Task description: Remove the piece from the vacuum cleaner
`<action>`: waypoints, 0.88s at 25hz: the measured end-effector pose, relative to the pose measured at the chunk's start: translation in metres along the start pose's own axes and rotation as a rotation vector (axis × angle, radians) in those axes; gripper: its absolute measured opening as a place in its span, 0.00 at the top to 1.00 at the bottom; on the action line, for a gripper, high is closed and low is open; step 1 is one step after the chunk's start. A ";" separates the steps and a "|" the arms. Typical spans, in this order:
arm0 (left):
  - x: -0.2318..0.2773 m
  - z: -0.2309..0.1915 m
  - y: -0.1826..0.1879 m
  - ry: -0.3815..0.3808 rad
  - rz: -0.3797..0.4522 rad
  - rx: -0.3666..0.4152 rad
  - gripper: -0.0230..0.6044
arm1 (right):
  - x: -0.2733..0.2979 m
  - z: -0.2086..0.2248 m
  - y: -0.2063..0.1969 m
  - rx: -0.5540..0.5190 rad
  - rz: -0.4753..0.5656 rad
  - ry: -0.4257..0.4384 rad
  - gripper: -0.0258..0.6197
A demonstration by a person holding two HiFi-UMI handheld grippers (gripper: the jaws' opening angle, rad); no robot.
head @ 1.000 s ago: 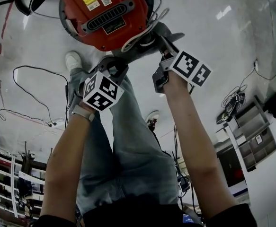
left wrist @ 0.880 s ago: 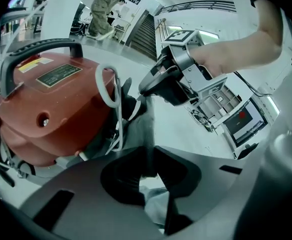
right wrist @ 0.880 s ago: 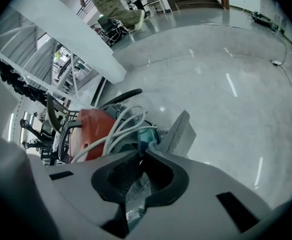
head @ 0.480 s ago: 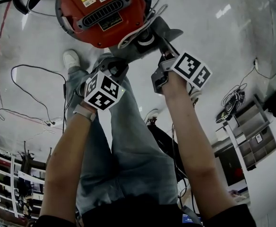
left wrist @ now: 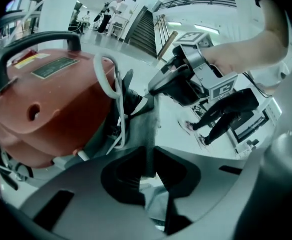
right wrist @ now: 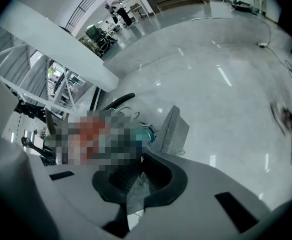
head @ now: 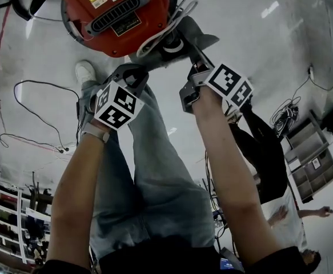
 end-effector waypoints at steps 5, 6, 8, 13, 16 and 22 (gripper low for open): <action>-0.002 -0.002 0.002 -0.001 -0.016 0.023 0.86 | -0.004 0.004 -0.003 0.038 0.010 0.012 0.89; -0.001 -0.001 0.001 -0.004 -0.017 0.020 0.86 | -0.005 0.005 -0.004 0.048 0.012 0.015 0.89; 0.000 0.002 0.000 -0.006 -0.019 0.015 0.86 | -0.005 0.007 -0.005 0.072 0.017 0.024 0.89; 0.003 -0.001 -0.002 0.004 -0.034 0.019 0.86 | -0.007 0.010 -0.008 0.147 0.028 0.049 0.90; 0.004 -0.001 -0.003 -0.009 -0.043 0.025 0.86 | -0.007 0.010 -0.008 0.172 0.032 0.047 0.90; 0.013 0.011 -0.007 -0.078 -0.051 -0.023 0.87 | -0.003 0.006 -0.002 0.134 0.019 0.039 0.90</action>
Point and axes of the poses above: the fingertips, and each gripper's own axes: x forward along the fingers, z to its right, y out of its top, the point moved 4 cm from there along -x, backward along the fingers, and after that the axes turned 1 degree about -y, right-handed, at the moved point
